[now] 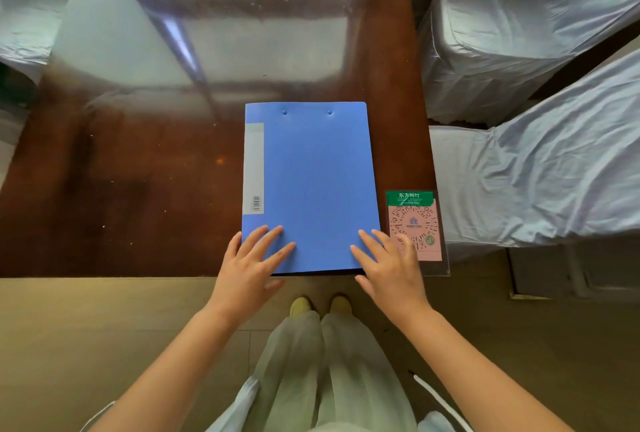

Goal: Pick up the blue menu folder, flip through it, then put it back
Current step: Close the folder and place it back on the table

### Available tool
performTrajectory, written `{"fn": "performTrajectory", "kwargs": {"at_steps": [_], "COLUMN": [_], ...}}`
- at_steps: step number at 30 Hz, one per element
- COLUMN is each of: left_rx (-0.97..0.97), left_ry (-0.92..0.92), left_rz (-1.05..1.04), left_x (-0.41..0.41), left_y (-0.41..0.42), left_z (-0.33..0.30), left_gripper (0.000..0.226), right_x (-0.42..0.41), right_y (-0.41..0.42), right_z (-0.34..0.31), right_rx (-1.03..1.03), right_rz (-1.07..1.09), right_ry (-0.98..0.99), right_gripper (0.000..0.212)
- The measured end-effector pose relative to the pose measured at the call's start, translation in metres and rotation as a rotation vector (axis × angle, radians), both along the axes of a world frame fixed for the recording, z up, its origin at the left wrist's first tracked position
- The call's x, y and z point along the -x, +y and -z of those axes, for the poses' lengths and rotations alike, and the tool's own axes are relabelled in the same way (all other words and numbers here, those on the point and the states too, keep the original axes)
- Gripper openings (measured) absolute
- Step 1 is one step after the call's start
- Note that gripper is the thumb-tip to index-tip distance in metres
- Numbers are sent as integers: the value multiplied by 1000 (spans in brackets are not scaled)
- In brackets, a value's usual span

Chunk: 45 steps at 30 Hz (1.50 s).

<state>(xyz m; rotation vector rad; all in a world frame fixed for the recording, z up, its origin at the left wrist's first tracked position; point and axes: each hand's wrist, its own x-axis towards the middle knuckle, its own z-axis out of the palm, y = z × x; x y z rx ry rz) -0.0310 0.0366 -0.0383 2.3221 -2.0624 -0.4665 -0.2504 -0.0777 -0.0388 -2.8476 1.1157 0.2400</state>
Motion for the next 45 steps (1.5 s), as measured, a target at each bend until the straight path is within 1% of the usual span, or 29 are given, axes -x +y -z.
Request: {"fn": "performTrajectory", "kwargs": {"at_steps": [3,11,22,33,45], "left_rx": [7,23,65,100,92], "left_ry": [-10,-53,-26,-34,-50], "left_rz": [25,81,90,101,135], "left_x": [-5,-7,-8,-7,-12], "left_y": [-4,-3,-4,-3,-3], "left_z": [3,8,11,16,17], "left_gripper": [62,64,60,60,57], "right_x": [1,11,19,24,28], "right_y": [-6,-10,-13,-16,-19], "right_z": [2,7,10,12,18], "right_rx": [6,14,22,23,45], "right_rz": [-30,-86,-107,-128,-184], "right_ry": [-21,-67,-156,-173,-213], "right_gripper": [62,54,48,44,42]}}
